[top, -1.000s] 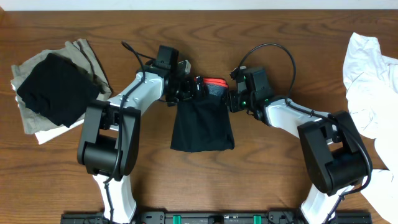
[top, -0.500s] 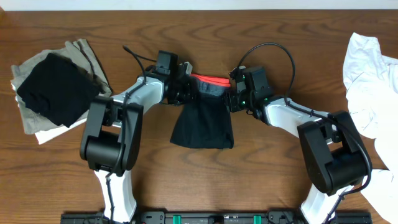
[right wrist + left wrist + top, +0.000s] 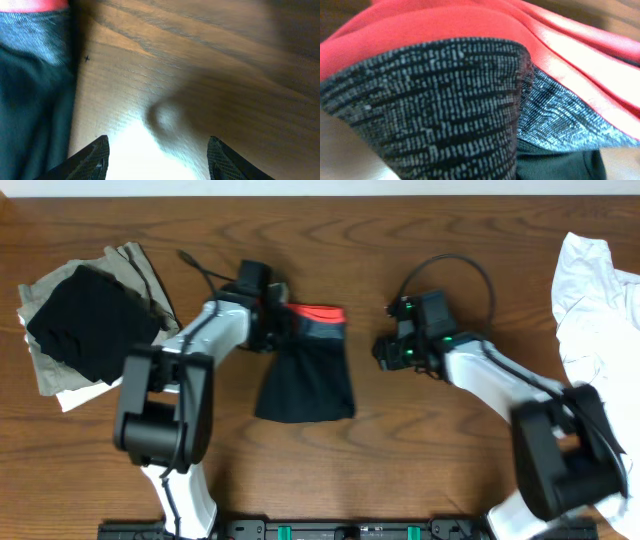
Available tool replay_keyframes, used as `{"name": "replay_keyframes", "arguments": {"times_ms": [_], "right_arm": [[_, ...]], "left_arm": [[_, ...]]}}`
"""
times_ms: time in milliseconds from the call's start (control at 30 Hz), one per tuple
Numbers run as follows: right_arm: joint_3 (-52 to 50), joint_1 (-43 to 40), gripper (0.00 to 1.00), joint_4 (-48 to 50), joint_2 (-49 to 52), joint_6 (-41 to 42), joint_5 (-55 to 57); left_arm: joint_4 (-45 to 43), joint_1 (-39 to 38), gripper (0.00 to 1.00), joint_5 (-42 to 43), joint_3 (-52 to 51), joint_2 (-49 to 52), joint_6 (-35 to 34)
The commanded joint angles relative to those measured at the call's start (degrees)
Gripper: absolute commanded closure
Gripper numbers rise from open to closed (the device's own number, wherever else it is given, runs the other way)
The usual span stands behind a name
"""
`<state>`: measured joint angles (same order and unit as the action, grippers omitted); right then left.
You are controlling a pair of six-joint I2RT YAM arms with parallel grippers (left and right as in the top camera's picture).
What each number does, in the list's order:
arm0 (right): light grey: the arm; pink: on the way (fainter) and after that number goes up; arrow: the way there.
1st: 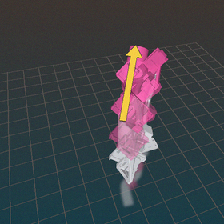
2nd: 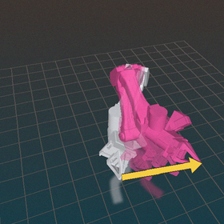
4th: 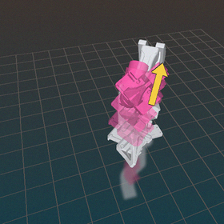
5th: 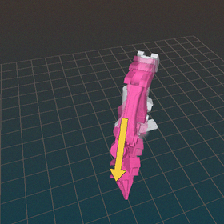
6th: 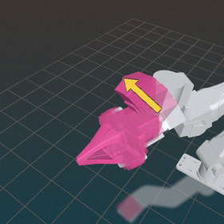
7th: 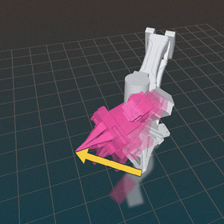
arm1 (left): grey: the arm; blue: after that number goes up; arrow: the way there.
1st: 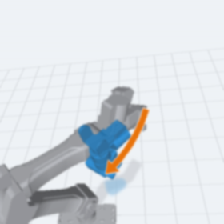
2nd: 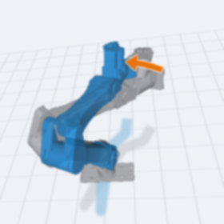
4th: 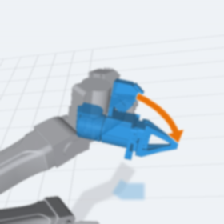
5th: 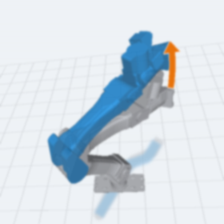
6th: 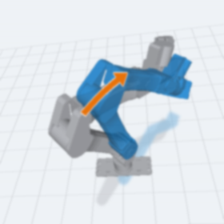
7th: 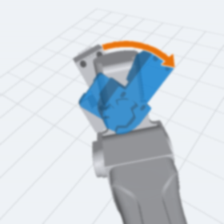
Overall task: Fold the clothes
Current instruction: 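Carry the bundle left with the left gripper onto the clothes stack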
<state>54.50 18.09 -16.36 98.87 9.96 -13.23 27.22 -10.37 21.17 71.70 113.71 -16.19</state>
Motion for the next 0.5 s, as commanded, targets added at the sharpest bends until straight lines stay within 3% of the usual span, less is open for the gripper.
{"name": "replay_keyframes", "arguments": {"times_ms": [0, 233, 467], "right_arm": [[0.15, -1.49, 0.39, -2.64, -9.49, -2.49, 0.42], [0.15, -2.82, 0.37, -11.08, -22.21, -3.87, 1.88], [0.15, -2.8, 0.36, -16.39, -25.49, -3.85, 1.9]], "left_arm": [[1.27, 4.66, 0.94, -14.91, -0.46, -3.48, 1.62], [1.66, 10.91, 0.94, -22.58, -0.42, -10.67, 7.32], [0.79, 15.74, 0.94, -26.82, 1.44, -13.2, 12.87]]}}
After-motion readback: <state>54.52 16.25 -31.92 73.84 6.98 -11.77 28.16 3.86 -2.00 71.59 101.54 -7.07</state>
